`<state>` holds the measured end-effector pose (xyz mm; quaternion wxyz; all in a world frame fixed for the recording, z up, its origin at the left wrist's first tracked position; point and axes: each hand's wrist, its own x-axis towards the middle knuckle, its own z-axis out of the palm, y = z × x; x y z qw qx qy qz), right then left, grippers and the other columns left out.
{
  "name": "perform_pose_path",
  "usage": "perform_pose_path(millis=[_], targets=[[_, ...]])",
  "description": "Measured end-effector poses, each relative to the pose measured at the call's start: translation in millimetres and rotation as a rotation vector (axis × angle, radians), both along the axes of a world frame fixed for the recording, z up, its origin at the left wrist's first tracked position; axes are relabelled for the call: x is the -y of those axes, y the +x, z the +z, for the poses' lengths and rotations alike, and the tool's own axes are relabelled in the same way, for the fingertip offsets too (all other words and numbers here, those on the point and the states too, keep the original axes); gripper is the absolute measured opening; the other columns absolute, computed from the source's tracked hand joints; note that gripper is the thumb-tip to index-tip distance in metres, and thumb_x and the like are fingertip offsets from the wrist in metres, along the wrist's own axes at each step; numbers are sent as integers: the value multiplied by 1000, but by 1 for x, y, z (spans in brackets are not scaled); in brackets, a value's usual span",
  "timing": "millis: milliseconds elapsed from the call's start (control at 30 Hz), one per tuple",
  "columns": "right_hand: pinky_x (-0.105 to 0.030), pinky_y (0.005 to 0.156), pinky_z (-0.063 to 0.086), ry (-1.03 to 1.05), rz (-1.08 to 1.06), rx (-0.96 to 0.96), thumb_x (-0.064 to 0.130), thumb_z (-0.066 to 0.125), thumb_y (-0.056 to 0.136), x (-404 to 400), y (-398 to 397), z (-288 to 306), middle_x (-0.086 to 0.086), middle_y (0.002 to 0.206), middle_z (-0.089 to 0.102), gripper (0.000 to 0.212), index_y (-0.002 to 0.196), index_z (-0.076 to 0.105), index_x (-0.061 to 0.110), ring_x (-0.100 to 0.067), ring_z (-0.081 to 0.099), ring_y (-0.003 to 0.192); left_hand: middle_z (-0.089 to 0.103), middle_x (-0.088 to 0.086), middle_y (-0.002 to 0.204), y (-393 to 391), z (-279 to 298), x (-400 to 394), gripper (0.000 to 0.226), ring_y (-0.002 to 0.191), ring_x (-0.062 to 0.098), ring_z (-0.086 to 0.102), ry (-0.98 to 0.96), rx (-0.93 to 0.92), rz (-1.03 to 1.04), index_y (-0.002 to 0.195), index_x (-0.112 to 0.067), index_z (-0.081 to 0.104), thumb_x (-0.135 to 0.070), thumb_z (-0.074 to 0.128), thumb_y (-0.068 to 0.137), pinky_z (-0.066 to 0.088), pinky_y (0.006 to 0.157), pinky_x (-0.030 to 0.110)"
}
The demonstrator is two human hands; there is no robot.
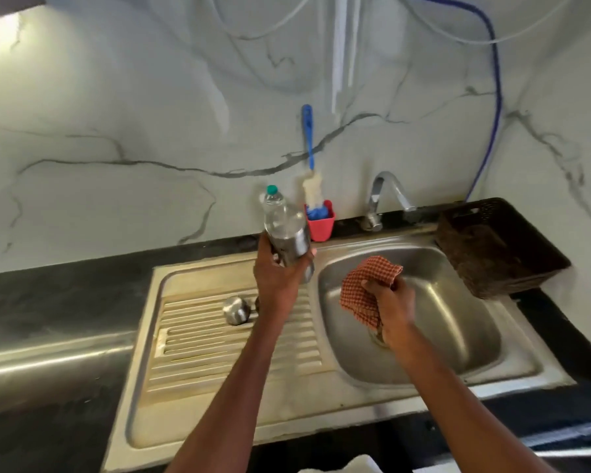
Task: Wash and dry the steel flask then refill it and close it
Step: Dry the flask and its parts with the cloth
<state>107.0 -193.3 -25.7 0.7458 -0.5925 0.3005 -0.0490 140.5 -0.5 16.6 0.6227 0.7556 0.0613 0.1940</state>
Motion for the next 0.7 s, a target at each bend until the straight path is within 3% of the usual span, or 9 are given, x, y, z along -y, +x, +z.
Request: perform_pose_path(millis=[100, 200, 300, 367, 467, 533, 700], targets=[[-31, 62, 62, -48, -53, 1, -8, 69, 87, 31, -7, 3, -11, 88, 76, 25, 104, 71, 11, -21, 75, 74, 73, -8, 115, -9, -24, 48, 72, 105, 9, 70, -13, -107, -83, 131, -19, 63, -24, 99, 68, 59, 91, 32], [-19, 58, 56, -196, -11, 25, -3, 70, 88, 64, -7, 4, 1, 83, 73, 23, 104, 71, 13, -15, 71, 76, 71, -9, 121, -9, -16, 82, 77, 108, 1, 68, -41, -80, -123, 136, -19, 60, -23, 98, 70, 59, 91, 27], [-28, 69, 58, -258, 34, 23, 1, 71, 87, 90, -3, 3, 5, 86, 73, 25, 107, 72, 16, -17, 72, 83, 70, 0, 128, 0, -15, 105, 82, 114, 10, 69, -75, -62, -150, 142, -14, 54, -18, 97, 72, 59, 91, 25], [-33, 73, 61, -263, 44, 12, 1, 72, 86, 102, -1, 2, 4, 87, 75, 26, 105, 74, 19, -18, 74, 85, 71, -9, 124, 3, -22, 120, 82, 110, 0, 68, -37, -107, -176, 141, -20, 56, -23, 98, 71, 60, 94, 30], [-28, 71, 62, -261, 66, 29, 2, 75, 85, 117, 0, 0, 5, 87, 77, 26, 106, 76, 18, -15, 75, 85, 68, -19, 119, 5, -32, 132, 83, 105, -14, 63, 48, -157, -154, 142, -25, 56, -29, 98, 70, 54, 87, 12], [-33, 76, 63, -225, 78, 54, 3, 77, 85, 127, 2, 5, 2, 92, 79, 28, 107, 77, 19, -17, 76, 87, 69, -15, 123, 8, -35, 135, 82, 110, -4, 65, 14, -173, -162, 141, -27, 55, -28, 97, 70, 55, 87, 15], [-40, 78, 64, -1, 130, 111, 8, 80, 87, 130, 2, 19, 0, 101, 80, 29, 114, 77, 17, -21, 76, 94, 70, 6, 126, 7, -43, 128, 71, 112, 22, 71, -362, -367, -136, 135, -19, 54, -28, 93, 76, 60, 88, 36]])
